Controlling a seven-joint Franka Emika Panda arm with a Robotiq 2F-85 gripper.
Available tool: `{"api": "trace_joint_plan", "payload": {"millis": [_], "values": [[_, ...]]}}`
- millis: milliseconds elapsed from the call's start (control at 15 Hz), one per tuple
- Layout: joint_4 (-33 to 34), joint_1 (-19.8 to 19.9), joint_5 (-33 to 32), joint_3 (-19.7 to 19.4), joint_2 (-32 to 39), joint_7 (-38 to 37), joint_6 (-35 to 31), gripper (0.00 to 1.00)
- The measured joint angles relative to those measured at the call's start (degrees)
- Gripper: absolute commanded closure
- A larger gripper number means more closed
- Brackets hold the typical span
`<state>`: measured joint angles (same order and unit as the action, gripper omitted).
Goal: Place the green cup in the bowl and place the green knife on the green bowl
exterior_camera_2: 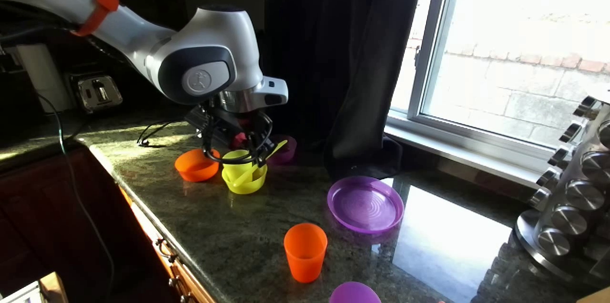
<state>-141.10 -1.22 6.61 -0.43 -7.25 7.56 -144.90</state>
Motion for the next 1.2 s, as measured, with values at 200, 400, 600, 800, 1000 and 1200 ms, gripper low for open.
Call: {"api": "trace_joint_plan", "payload": {"millis": [200, 400, 600, 800, 1000, 1200], "values": [[1.6, -0.4, 0.4, 0.1, 2.2, 1.4, 0.1, 0.96], [2.6, -0.5, 0.4, 0.4, 4.1, 1.9, 0.4, 0.96], [3.2, -0.7, 0.4, 0.8, 5.4, 2.1, 1.0, 0.96], [3.2, -0.8, 0.4, 1.1, 6.1, 2.6, 1.0, 0.96], [3.3, -0.9, 0.4, 1.3, 6.4, 3.0, 1.0, 0.96], [3.5, -0.9, 0.4, 1.5, 7.0, 3.3, 1.0, 0.96]]}}
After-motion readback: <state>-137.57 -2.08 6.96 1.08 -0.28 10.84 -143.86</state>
